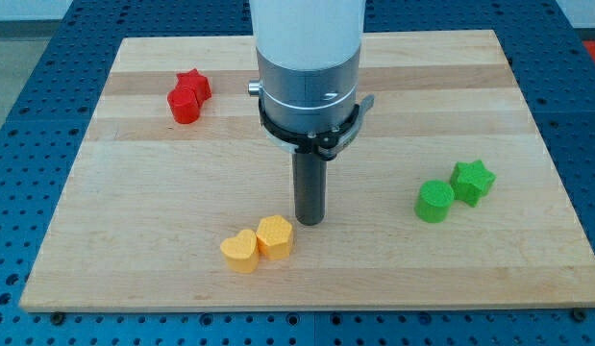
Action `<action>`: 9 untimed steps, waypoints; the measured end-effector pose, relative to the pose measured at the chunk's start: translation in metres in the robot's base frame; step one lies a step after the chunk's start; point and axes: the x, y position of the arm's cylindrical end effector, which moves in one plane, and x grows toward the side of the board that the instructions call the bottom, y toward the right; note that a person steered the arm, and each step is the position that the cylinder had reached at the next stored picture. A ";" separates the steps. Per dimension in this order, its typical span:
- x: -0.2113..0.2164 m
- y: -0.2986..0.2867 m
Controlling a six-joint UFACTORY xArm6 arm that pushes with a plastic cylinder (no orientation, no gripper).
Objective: Drag the green circle to the bottom of the green star
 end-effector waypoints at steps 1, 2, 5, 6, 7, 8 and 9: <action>-0.002 -0.001; -0.022 -0.014; -0.004 0.103; -0.022 0.135; -0.021 0.140; 0.014 0.149; 0.040 0.175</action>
